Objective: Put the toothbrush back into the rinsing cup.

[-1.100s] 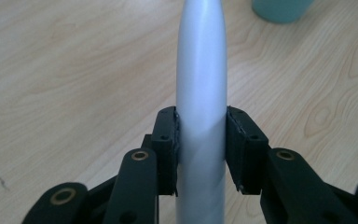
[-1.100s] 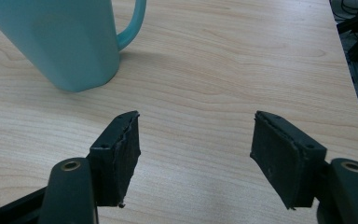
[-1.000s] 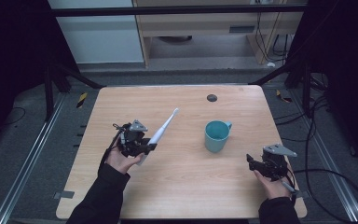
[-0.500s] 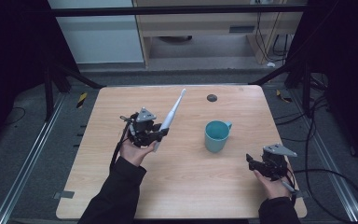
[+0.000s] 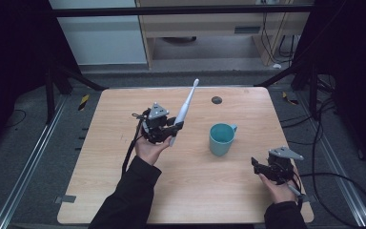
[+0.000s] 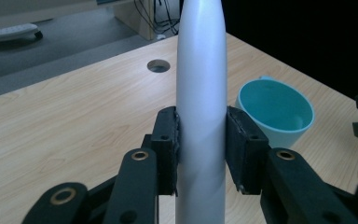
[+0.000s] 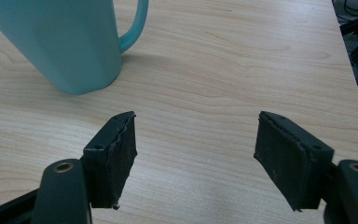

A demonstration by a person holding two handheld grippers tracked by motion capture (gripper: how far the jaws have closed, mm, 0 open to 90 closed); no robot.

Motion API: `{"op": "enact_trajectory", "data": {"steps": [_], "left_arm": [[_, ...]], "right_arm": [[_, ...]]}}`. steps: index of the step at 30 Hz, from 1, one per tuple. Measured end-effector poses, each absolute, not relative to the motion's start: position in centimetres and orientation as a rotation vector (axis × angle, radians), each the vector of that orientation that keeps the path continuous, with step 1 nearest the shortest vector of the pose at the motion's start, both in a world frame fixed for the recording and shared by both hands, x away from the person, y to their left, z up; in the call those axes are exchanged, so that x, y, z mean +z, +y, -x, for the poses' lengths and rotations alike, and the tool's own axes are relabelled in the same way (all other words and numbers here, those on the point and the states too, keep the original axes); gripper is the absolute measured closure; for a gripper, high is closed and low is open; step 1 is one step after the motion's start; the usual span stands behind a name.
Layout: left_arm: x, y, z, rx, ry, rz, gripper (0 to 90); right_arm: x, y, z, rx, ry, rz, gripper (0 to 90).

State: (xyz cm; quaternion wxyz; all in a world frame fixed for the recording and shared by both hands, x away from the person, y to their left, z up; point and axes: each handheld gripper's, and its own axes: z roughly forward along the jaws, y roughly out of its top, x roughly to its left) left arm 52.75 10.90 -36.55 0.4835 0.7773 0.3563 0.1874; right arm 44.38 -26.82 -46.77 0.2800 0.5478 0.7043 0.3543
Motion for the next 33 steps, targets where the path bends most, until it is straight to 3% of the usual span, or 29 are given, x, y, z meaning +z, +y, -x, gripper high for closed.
{"op": "enact_trajectory", "data": {"steps": [33], "left_arm": [[-35.6,2.8,-54.5,0.443,0.788,-1.786,66.1]], "right_arm": [[-46.8,-27.1,-44.4,0.959,1.884,-1.466,27.7]]}}
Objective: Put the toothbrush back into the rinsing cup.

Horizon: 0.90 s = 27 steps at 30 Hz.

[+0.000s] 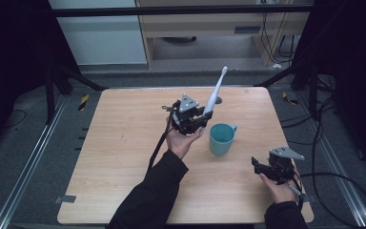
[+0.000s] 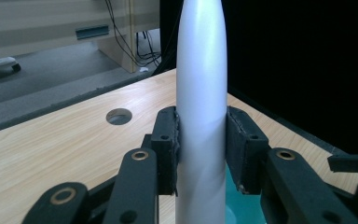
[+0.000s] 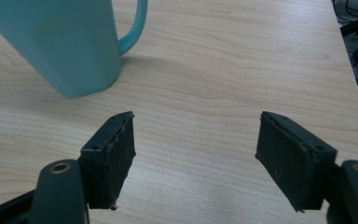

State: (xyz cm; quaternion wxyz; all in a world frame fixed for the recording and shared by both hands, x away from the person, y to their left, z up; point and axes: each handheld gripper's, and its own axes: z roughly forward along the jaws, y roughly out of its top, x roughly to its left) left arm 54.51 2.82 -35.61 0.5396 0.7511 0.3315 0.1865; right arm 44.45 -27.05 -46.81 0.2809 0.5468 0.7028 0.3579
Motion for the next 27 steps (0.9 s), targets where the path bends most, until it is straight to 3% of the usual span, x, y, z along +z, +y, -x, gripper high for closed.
{"op": "enact_trajectory", "data": {"steps": [27], "left_arm": [[-36.7,-1.7,-55.6,0.402,0.748,-1.758,66.1]], "right_arm": [[-46.8,-27.1,-44.5,0.968,1.882,-1.466,27.1]]}}
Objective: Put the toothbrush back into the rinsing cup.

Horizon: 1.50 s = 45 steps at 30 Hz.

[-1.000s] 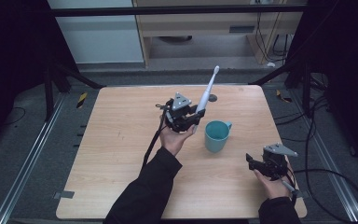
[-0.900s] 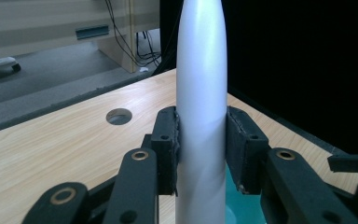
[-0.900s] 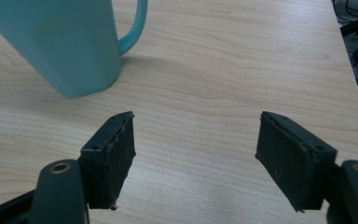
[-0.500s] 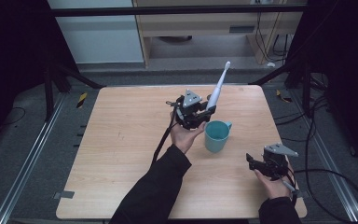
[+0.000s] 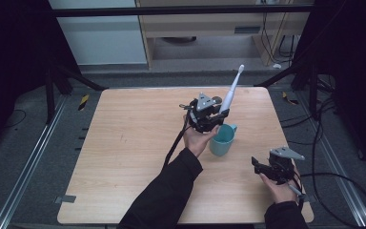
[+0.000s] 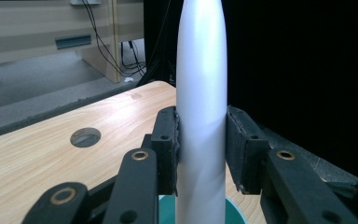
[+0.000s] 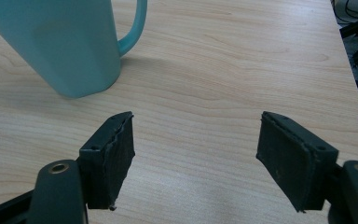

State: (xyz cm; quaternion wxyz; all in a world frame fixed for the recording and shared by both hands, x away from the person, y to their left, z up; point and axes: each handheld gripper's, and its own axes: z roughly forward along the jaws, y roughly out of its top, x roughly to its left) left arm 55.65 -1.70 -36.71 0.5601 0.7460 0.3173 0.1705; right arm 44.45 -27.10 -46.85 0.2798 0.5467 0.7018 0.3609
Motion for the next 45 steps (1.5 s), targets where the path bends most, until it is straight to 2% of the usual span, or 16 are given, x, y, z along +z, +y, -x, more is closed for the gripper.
{"op": "enact_trajectory", "data": {"steps": [13,32,45], "left_arm": [[-39.0,-2.9,-56.7,0.397,0.761,-1.789,66.1],[-42.6,-2.6,-56.8,0.387,0.808,-1.816,66.0],[-43.5,-2.7,-56.3,0.392,0.805,-1.838,65.9]], "right_arm": [[-46.9,-27.1,-44.5,0.964,1.886,-1.464,27.0],[-47.0,-27.0,-44.6,0.952,1.889,-1.461,26.5],[-47.0,-26.9,-44.6,0.951,1.89,-1.467,26.1]]}}
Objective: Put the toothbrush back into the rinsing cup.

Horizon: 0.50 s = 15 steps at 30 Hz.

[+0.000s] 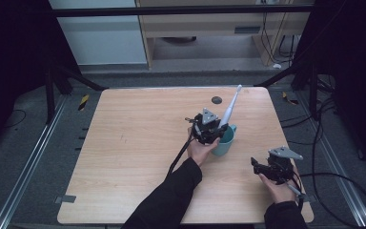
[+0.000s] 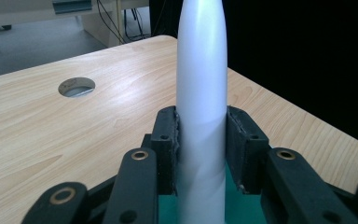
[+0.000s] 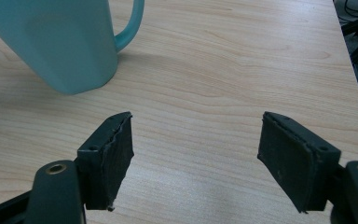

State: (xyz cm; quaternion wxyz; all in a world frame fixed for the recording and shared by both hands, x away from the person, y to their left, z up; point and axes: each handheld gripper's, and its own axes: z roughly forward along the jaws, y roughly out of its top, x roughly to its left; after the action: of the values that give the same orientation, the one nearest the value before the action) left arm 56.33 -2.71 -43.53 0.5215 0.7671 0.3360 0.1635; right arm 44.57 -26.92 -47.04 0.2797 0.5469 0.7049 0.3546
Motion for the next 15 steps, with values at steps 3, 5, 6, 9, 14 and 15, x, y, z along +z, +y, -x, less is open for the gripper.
{"op": "enact_trajectory", "data": {"steps": [3,5,6,9,14,15], "left_arm": [[-43.9,-2.8,-56.3,0.397,0.798,-1.855,65.9],[-44.2,-2.9,-56.2,0.4,0.799,-1.856,65.8],[-44.4,-2.9,-56.2,0.4,0.8,-1.857,65.8],[-44.7,-3.0,-56.2,0.405,0.8,-1.868,65.7],[-44.9,-2.9,-56.2,0.395,0.805,-1.862,65.6],[-45.0,-2.9,-56.2,0.395,0.807,-1.869,65.5]], "right_arm": [[-47.1,-26.9,-44.6,0.948,1.892,-1.466,25.9],[-47.1,-26.9,-44.6,0.948,1.891,-1.465,25.9],[-47.0,-26.9,-44.6,0.949,1.892,-1.466,25.9],[-47.1,-27.0,-44.6,0.945,1.893,-1.463,25.8],[-47.1,-27.0,-44.6,0.945,1.893,-1.463,25.5],[-47.1,-26.9,-44.6,0.944,1.893,-1.465,25.5]]}}
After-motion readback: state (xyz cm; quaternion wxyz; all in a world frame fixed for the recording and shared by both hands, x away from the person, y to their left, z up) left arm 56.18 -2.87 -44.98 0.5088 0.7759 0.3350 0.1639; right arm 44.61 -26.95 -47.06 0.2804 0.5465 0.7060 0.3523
